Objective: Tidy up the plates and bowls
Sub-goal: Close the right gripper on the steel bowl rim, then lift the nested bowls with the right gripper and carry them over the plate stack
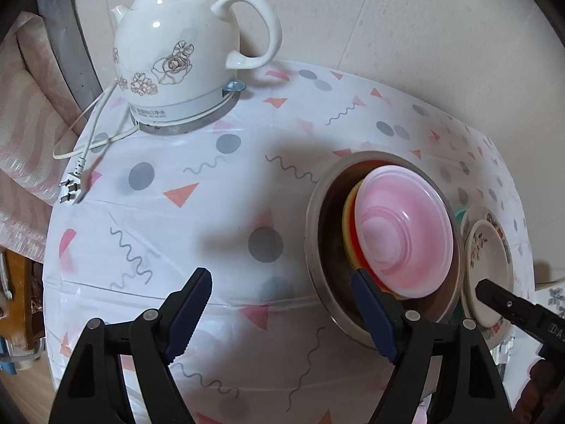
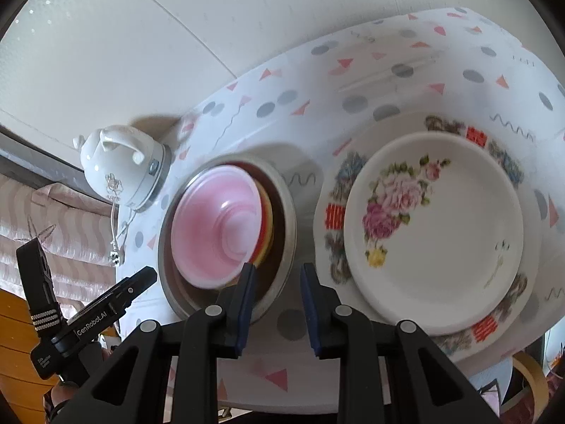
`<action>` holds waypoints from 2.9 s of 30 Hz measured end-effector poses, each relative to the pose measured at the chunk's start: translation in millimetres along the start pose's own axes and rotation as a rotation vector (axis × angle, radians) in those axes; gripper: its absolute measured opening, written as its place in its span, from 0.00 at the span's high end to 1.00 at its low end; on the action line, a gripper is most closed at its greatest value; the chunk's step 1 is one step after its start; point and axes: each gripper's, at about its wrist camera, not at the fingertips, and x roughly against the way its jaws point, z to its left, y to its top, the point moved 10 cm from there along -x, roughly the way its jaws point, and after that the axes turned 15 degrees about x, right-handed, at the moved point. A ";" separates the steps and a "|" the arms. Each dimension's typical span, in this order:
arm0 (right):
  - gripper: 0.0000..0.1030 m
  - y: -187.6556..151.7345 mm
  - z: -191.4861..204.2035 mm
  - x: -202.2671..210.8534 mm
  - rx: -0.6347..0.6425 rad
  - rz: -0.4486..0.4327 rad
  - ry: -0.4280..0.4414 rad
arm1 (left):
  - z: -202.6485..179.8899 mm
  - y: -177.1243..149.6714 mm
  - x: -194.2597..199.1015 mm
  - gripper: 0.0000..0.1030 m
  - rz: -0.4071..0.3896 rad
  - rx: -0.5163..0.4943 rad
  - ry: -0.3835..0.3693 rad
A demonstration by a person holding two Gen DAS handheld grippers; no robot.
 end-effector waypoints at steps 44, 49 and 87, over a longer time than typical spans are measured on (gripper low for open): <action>0.76 -18.8 17.6 -74.9 -0.034 0.132 -0.063 | -23.2 -5.5 -46.9 0.68 0.170 -0.147 -0.114; 0.77 -15.7 19.6 -81.5 -0.031 0.131 -0.059 | -26.7 -8.0 -49.5 0.75 0.167 -0.157 -0.118; 0.81 -21.7 18.4 -30.8 -0.004 -0.003 0.036 | -40.5 -9.0 -4.5 0.81 0.027 -0.187 -0.159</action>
